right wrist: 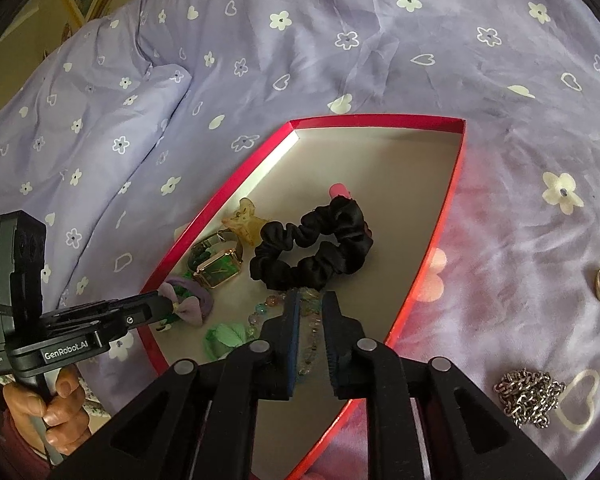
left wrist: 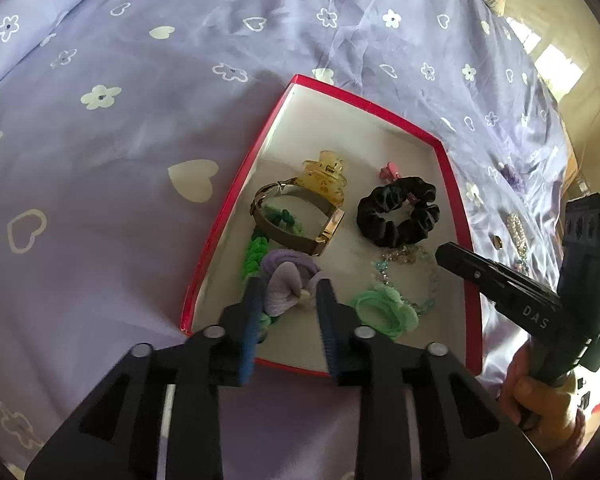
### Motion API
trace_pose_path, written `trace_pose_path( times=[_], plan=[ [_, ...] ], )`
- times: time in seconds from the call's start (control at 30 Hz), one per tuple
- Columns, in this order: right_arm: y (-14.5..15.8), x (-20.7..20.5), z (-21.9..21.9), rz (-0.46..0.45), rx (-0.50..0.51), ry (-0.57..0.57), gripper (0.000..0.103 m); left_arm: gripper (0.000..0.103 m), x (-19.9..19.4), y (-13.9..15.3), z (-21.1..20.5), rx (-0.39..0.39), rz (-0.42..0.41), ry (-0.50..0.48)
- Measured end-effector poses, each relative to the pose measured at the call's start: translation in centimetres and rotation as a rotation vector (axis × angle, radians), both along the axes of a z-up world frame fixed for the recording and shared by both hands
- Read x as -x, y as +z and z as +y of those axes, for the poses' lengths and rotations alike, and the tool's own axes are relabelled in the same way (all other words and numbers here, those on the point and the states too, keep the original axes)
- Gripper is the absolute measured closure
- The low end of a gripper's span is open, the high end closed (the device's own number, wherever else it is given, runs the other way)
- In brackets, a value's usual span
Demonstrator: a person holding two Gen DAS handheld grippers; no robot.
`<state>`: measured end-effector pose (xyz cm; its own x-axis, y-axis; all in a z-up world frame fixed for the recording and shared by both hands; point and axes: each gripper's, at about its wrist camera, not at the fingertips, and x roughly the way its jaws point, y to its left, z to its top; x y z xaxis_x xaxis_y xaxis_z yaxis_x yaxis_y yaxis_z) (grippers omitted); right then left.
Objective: Organize jewelry
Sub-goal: 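Carry the purple bow tie and beaded bracelet into the box, open both tools, then move both open tools back toward the remaining jewelry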
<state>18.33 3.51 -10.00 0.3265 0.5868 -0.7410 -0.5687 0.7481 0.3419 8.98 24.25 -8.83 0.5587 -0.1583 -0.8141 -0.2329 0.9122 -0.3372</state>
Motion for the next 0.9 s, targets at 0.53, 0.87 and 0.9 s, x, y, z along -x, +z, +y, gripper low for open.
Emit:
trace_pose_path(
  times=[0.53,0.87,0.9],
  plan=[
    [3.5,2.2,-5.3,-0.057,-0.079,-0.076,0.048,0.041,1.1,3.3,-2.5,0.011,-0.063,-0.014],
    [3.7,3.3,-12.5,-0.056,-0.072,-0.202,0.043,0.033,1.2,4.1,-6.0,0.017,-0.073,-0.069],
    [3.7,3.5,-13.3,-0.057,-0.070,-0.216,0.043,0.033,1.1,4.2,-6.5,0.017,-0.075,-0.079]
  ],
)
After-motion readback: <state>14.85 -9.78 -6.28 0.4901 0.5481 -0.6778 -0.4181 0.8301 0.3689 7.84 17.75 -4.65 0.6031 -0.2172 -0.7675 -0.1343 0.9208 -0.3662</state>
